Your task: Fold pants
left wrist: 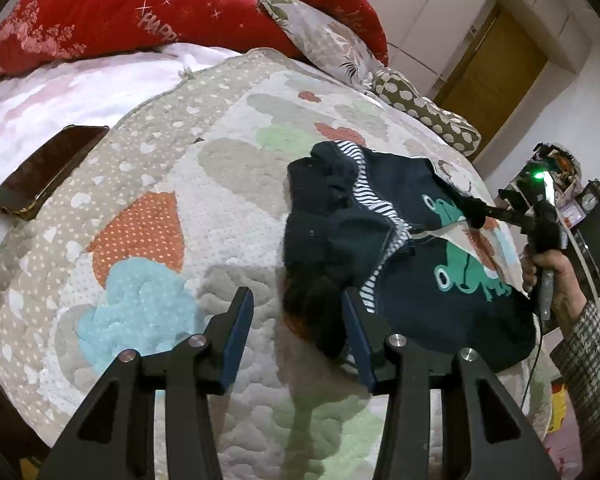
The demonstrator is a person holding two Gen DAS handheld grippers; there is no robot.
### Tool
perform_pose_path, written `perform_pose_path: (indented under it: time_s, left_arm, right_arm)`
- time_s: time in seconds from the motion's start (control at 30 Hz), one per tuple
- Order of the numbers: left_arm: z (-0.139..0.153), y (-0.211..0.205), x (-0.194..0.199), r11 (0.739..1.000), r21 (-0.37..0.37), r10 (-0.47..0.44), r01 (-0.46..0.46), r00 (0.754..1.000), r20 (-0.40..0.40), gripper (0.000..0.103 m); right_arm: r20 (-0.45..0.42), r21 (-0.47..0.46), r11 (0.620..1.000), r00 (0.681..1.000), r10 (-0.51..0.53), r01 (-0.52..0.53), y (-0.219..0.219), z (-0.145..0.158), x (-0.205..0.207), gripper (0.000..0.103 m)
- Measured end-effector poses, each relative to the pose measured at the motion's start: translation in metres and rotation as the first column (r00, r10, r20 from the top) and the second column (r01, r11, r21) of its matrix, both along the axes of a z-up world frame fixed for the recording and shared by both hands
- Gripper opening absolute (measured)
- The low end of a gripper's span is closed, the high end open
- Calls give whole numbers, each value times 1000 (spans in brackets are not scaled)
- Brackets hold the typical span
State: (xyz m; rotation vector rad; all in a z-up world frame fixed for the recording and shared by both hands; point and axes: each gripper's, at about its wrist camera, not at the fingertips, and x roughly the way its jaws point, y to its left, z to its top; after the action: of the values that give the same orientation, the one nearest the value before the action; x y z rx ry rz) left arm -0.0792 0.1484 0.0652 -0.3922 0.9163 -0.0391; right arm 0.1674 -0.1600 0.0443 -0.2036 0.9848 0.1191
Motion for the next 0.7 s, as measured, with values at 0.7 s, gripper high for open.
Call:
perform_pose_path:
  time_s: [0.7]
  left_arm:
    - [29,-9,-5,999,7,-40,40,999,25,52]
  right_arm:
    - [-156,556,719,903,-401,416,-161,82,-78,4]
